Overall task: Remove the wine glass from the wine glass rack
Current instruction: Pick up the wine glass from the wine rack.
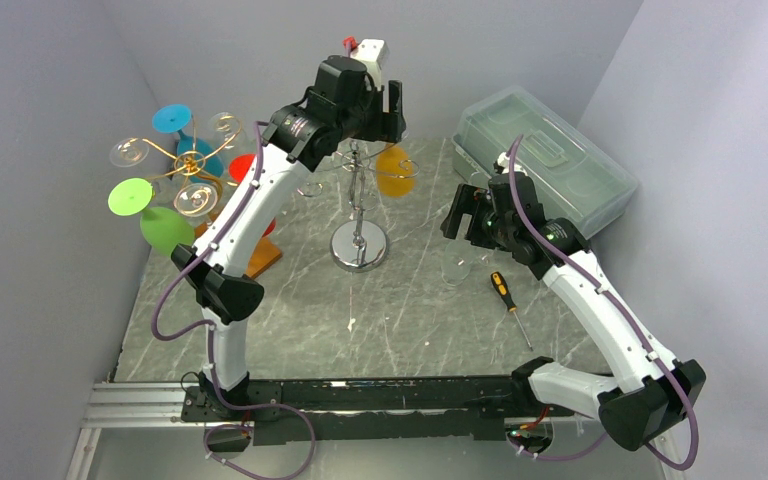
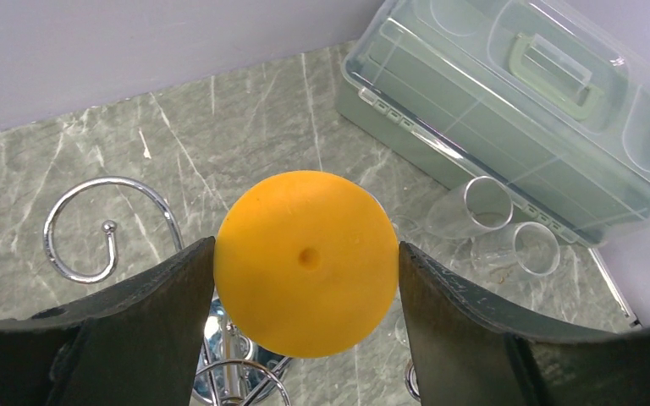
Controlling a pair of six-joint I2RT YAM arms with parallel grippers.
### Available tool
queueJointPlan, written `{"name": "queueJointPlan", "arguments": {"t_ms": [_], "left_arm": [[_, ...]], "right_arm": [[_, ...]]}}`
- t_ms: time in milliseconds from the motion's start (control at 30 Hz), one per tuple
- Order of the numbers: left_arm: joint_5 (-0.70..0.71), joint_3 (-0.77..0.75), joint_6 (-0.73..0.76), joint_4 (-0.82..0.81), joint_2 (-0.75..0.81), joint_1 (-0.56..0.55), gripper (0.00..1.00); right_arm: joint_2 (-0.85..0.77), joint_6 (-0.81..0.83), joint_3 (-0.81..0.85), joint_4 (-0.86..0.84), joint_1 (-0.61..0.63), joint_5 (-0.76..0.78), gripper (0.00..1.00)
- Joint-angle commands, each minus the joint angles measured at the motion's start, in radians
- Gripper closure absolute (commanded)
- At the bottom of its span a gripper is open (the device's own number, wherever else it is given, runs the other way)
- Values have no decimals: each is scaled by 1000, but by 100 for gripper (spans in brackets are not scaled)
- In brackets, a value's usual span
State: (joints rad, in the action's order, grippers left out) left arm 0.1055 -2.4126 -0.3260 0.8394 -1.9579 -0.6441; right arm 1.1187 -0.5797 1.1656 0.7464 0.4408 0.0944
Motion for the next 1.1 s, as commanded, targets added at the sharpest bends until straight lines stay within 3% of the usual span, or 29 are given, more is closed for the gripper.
{"name": "queueJointPlan", "arguments": {"t_ms": [0, 633, 1067], "left_arm": [[58, -7, 18, -24, 42, -5, 45], [132, -35, 52, -177, -34, -3, 45], [36, -42, 25, -328, -69, -3, 46]], "right_arm": [[-6, 0, 2, -48, -4, -13, 6], [-8, 15, 19, -53, -4, 22, 5], [-1, 18, 46, -115, -4, 66, 5]]}}
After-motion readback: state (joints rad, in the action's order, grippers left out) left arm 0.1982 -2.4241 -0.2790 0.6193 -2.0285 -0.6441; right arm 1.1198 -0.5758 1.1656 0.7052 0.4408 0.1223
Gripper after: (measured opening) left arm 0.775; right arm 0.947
